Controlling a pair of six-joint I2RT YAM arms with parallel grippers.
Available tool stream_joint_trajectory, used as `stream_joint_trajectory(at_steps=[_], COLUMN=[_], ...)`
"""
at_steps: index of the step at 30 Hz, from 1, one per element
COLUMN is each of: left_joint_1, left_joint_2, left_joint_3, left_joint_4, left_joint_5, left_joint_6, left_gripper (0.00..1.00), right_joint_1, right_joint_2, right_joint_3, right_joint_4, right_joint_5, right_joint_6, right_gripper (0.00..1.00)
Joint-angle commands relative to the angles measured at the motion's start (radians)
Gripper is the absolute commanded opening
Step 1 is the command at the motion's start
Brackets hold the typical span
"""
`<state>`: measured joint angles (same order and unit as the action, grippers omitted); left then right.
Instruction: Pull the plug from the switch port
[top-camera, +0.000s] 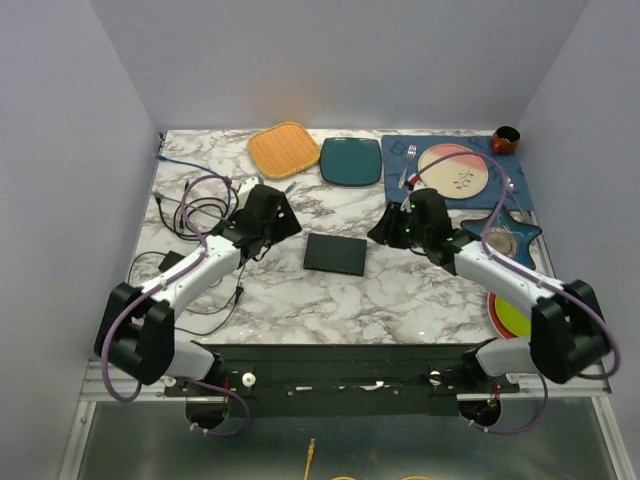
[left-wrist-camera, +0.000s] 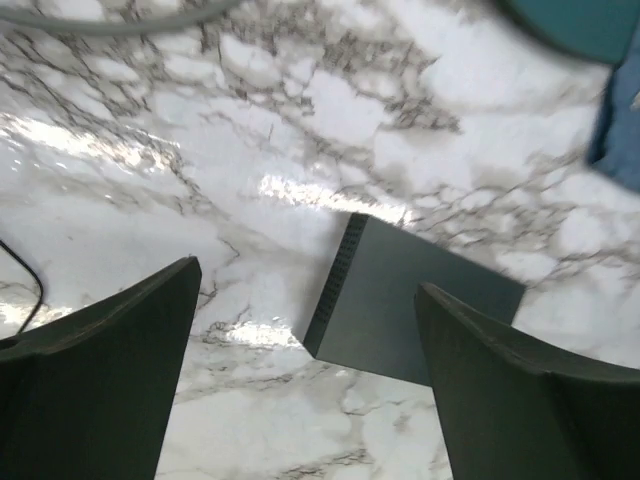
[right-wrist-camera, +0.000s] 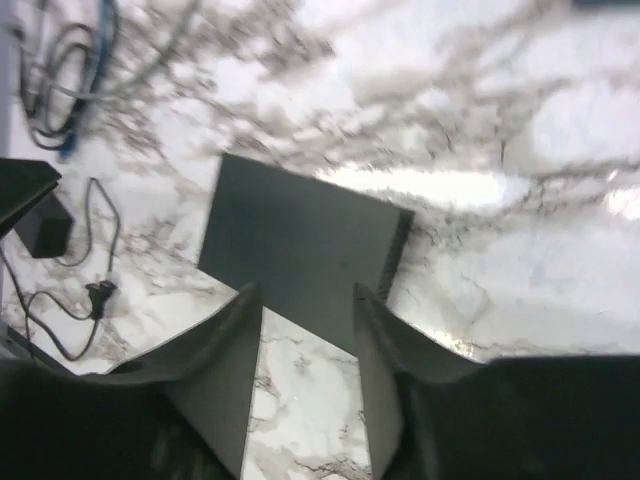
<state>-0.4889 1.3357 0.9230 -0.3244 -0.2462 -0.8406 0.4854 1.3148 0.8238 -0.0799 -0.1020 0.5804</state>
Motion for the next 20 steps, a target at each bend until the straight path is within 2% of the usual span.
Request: stream_joint_trajectory(at_steps=[1,2,4,8,13,20], left_joint_1=[0.001,0.001,0.001,0.001,-0.002,-0.004], left_joint_2=[-0.162,-0.174,-0.200,-0.217,-0.224,-0.208], left_joint_3=[0.007,-0.001,-0.010,-0.044,-0.095,-0.079], left_joint_4=[-0.064,-0.065,-0.056,-0.010,0.079,0.044], left_joint_5=[-0.148,-0.156,-0.128,-0.021,0.099,0.065], left_joint_6=[0.058,0.057,0.058,0.066,0.090,0.093], left_gripper=[0.99,0.99,0.99,0.99,0.99,0.99], right_joint_1=[0.027,0.039,0.074,0.096,0.165,0.176], right_joint_2=[-0.135,-0.153,-0.212,-0.337,-0.442,-0.402], right_joint_3=[0.024,0.023,0.002,-0.093,-0.186,-0.130], right_joint_4=[-0.032,-0.034,-0.021,0.124,0.261,0.128], right_joint_5=[0.073,0.096,0.151,0.150,0.151,0.163], right_joint_6=[-0.123,-0.146,-0.178,-0.186,-0.298,-0.295], right_gripper=[0.84,1.00,1.00,1.00,1.00,1.00])
